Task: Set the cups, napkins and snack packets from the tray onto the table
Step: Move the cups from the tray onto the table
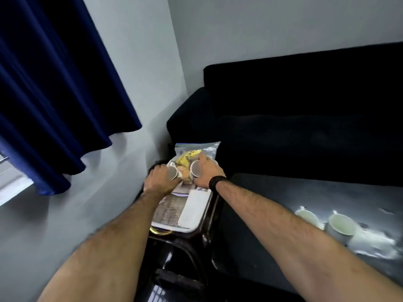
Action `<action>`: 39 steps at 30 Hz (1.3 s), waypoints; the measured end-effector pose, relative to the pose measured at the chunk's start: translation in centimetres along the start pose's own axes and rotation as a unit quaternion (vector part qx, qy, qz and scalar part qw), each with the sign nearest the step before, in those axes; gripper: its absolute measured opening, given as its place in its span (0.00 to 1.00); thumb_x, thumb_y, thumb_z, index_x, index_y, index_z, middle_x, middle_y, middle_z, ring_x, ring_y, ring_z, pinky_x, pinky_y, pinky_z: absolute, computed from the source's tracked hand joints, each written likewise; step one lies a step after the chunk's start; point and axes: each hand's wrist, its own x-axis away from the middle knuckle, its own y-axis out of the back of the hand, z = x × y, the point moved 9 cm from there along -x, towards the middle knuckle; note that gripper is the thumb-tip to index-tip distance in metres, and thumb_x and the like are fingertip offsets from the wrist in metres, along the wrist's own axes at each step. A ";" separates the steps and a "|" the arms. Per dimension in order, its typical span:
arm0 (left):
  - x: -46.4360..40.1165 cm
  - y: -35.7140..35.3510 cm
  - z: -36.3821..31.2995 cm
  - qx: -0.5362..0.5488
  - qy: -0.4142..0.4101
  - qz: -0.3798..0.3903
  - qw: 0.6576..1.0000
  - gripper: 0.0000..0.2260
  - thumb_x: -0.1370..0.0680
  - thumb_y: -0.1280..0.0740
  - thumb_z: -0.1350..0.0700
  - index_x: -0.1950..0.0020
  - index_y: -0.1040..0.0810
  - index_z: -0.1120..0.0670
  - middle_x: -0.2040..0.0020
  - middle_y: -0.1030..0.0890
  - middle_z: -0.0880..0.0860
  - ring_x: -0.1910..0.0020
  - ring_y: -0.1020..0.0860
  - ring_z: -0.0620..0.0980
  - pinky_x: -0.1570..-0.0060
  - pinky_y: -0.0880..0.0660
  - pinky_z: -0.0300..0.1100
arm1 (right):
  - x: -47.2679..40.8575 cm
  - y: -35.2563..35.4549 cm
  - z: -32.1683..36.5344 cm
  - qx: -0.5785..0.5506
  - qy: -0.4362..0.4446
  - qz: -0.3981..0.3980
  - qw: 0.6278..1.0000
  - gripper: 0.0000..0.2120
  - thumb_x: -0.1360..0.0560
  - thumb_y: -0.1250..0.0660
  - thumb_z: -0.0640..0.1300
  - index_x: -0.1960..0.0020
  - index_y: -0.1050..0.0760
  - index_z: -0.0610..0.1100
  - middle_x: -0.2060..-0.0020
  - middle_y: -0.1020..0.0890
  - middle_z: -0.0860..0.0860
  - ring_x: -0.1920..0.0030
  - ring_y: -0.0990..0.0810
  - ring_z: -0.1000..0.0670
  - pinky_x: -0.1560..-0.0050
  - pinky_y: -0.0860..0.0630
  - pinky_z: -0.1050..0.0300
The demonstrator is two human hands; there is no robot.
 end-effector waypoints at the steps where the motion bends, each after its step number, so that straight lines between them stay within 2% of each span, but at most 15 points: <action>1: 0.4 0.3 -1.5 0.005 -0.008 -0.002 1.000 0.32 0.27 0.31 0.37 0.35 0.26 0.61 0.38 0.23 0.61 0.38 0.24 0.61 0.44 0.26 0.50 | 0.7 1.9 -1.2 0.006 -0.008 -0.010 1.000 0.34 0.34 0.25 0.47 0.33 0.38 0.45 0.39 0.25 0.43 0.41 0.22 0.38 0.47 0.24 0.48; 4: 1.2 0.4 -6.9 0.021 -0.042 0.003 0.999 0.32 0.26 0.33 0.36 0.38 0.24 0.63 0.40 0.21 0.62 0.39 0.23 0.62 0.44 0.26 0.50 | 3.0 7.2 -5.5 0.028 -0.041 -0.041 0.998 0.28 0.33 0.26 0.48 0.39 0.36 0.48 0.42 0.24 0.45 0.45 0.21 0.39 0.51 0.25 0.50; 8: 2.9 -1.0 -15.8 -0.002 -0.130 0.018 0.991 0.20 0.23 0.39 0.42 0.48 0.20 0.58 0.44 0.18 0.61 0.43 0.22 0.62 0.44 0.26 0.50 | 6.2 13.3 -12.8 0.028 -0.107 -0.072 0.991 0.20 0.31 0.31 0.48 0.45 0.36 0.50 0.47 0.23 0.46 0.48 0.21 0.40 0.56 0.29 0.53; 11: 3.6 -3.9 -20.6 0.035 -0.101 0.086 0.991 0.24 0.25 0.38 0.42 0.41 0.22 0.61 0.41 0.20 0.62 0.40 0.23 0.62 0.44 0.26 0.49 | 8.6 17.3 -18.4 0.040 -0.149 -0.092 0.984 0.23 0.33 0.29 0.50 0.43 0.35 0.50 0.46 0.23 0.46 0.47 0.21 0.40 0.55 0.29 0.55; 14: 4.0 -6.4 -25.0 0.106 -0.071 0.110 0.986 0.27 0.28 0.32 0.44 0.36 0.25 0.61 0.38 0.23 0.60 0.38 0.23 0.61 0.42 0.24 0.50 | 10.3 20.2 -23.5 0.053 -0.184 -0.097 0.977 0.26 0.34 0.27 0.50 0.41 0.34 0.48 0.44 0.23 0.44 0.46 0.21 0.40 0.55 0.29 0.55; 17: 4.5 -9.2 -29.3 0.121 -0.070 0.130 0.982 0.29 0.29 0.31 0.43 0.34 0.26 0.59 0.36 0.24 0.59 0.38 0.23 0.60 0.41 0.23 0.50 | 11.1 21.6 -27.6 0.063 -0.201 -0.096 0.973 0.28 0.35 0.25 0.49 0.39 0.33 0.48 0.42 0.25 0.44 0.43 0.22 0.40 0.51 0.27 0.54; 23: 4.7 -15.7 -35.2 0.110 -0.090 0.118 0.983 0.29 0.32 0.27 0.37 0.40 0.23 0.57 0.42 0.21 0.57 0.43 0.20 0.58 0.49 0.22 0.48 | 11.6 19.6 -35.5 0.058 -0.231 -0.065 0.969 0.29 0.38 0.23 0.52 0.40 0.30 0.50 0.43 0.24 0.47 0.44 0.22 0.43 0.49 0.25 0.54; 27: 4.9 -19.9 -37.5 0.073 -0.105 0.115 0.985 0.31 0.31 0.27 0.35 0.39 0.25 0.57 0.40 0.22 0.56 0.40 0.21 0.58 0.46 0.24 0.50 | 11.5 17.0 -39.5 0.050 -0.240 -0.055 0.968 0.30 0.37 0.23 0.50 0.38 0.29 0.50 0.41 0.24 0.46 0.41 0.23 0.42 0.44 0.24 0.51; 32: 4.7 -23.4 -38.8 0.046 -0.105 0.117 0.987 0.32 0.32 0.26 0.36 0.38 0.25 0.57 0.39 0.22 0.56 0.41 0.21 0.57 0.47 0.24 0.49 | 11.3 15.2 -42.3 0.021 -0.256 -0.075 0.963 0.32 0.36 0.25 0.47 0.38 0.37 0.47 0.44 0.22 0.46 0.45 0.21 0.42 0.52 0.25 0.53; 36: 4.8 -25.6 -39.0 0.039 -0.102 0.136 0.985 0.33 0.32 0.26 0.36 0.37 0.26 0.57 0.39 0.23 0.55 0.40 0.21 0.57 0.47 0.24 0.49 | 11.0 14.2 -43.5 -0.002 -0.267 -0.061 0.962 0.37 0.36 0.26 0.43 0.33 0.42 0.45 0.44 0.21 0.44 0.45 0.21 0.40 0.48 0.22 0.49; 39: 5.1 -26.6 -39.0 0.038 -0.101 0.138 0.985 0.35 0.33 0.25 0.36 0.37 0.26 0.57 0.39 0.23 0.56 0.41 0.21 0.57 0.47 0.24 0.49 | 10.9 14.0 -43.8 -0.012 -0.269 -0.068 0.961 0.38 0.36 0.26 0.43 0.32 0.42 0.45 0.44 0.21 0.43 0.45 0.21 0.41 0.51 0.24 0.52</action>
